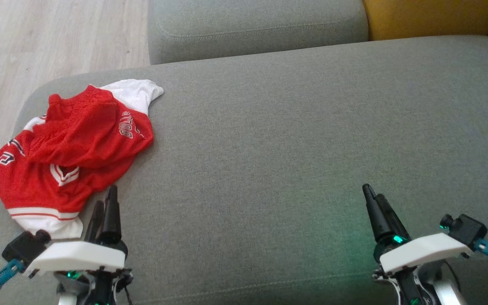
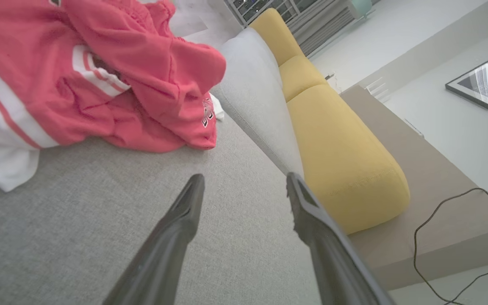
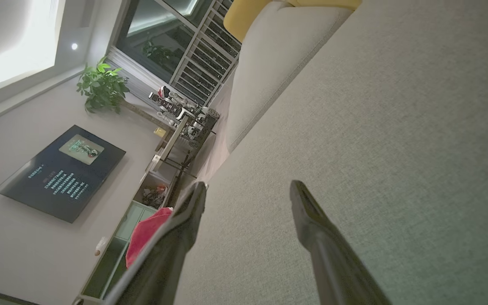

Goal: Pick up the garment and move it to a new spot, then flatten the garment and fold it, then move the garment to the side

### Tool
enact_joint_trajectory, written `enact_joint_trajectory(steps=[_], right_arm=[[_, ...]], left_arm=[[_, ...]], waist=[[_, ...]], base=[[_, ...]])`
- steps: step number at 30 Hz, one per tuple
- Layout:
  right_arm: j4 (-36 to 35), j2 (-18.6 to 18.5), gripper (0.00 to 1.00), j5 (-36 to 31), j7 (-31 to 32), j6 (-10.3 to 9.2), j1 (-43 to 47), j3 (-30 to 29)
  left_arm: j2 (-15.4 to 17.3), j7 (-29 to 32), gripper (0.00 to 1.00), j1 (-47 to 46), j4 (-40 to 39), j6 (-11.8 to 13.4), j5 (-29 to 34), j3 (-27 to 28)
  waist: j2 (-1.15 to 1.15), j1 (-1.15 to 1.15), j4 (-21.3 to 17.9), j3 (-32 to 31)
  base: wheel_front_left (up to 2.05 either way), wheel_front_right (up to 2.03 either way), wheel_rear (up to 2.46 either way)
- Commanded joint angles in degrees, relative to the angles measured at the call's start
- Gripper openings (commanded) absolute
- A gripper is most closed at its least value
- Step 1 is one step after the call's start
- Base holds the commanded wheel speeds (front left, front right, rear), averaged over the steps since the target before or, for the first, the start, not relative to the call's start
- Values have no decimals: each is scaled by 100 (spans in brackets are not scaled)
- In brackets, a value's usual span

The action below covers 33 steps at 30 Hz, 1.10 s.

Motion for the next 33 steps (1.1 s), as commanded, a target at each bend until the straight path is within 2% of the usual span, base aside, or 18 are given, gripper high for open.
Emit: enact_joint_trajectory(steps=[1, 13, 33], right_arm=[[-248, -48, 100, -212, -76, 0, -330, 117], [-418, -54, 100, -1105, -279, -1, -420, 337], [-671, -63, 100, -2630, -617, -1, -542, 636]], left_arm=[[67, -66, 100, -133, -267, 29, 214, 36], [74, -266, 100, -122, -483, 192, 1136, -97], [136, -602, 100, -107, -920, 607, 2774, -392]], waist=[[0, 0, 4, -1], [0, 0, -33, 15], [0, 0, -109, 49]], base=[[0, 0, 0], [0, 0, 0], [0, 0, 0]])
